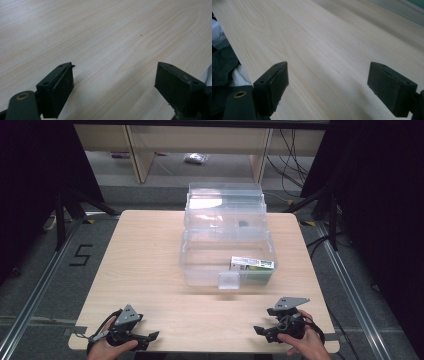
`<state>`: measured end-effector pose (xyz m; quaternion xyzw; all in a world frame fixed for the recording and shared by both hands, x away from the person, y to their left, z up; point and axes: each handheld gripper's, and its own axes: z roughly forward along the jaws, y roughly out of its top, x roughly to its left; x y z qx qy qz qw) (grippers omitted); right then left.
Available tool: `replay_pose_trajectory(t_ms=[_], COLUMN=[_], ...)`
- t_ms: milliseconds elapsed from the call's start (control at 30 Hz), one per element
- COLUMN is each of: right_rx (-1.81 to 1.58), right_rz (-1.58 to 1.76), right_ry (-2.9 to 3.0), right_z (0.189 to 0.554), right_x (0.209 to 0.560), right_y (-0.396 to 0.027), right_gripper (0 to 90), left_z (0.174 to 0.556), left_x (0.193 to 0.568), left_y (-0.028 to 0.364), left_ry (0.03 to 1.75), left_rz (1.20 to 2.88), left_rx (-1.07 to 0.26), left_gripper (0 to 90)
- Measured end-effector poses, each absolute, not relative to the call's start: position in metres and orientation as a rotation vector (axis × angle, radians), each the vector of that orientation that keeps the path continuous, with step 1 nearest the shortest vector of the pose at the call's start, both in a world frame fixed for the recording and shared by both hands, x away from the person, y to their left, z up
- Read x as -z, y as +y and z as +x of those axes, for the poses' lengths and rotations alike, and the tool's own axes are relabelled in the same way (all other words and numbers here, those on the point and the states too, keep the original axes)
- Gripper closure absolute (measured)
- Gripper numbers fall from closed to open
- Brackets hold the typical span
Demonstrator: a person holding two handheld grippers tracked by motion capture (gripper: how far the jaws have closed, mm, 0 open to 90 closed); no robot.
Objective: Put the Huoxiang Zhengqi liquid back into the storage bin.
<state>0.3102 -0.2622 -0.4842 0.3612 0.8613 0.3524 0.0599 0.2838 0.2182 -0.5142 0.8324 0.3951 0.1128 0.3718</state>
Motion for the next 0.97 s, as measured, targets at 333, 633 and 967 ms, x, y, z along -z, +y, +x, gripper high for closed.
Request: replay_pose_trajectory(t_ms=[333, 633, 967], right_rx=[-1.050, -1.022, -1.041], right_rz=[1.172, 1.149, 1.161], right_ry=[2.607, 2.609, 2.594], right_z=[0.3012, 0.3023, 0.3019], right_x=[0.4872, 0.4885, 0.4890], right_y=[-0.2596, -0.2605, -0.2596], right_gripper=[18.1, 17.9, 17.8], left_z=[0.2839, 0.2840, 0.2841], left_x=[0.5141, 0.5142, 0.5141], left_y=[0.2181, 0.2180, 0.2179], left_ry=[1.013, 1.012, 1.014], left_rz=[2.133, 2.132, 2.130], left_rx=[-0.288, -0.287, -0.287], left_gripper=[14.9, 14.9, 14.9])
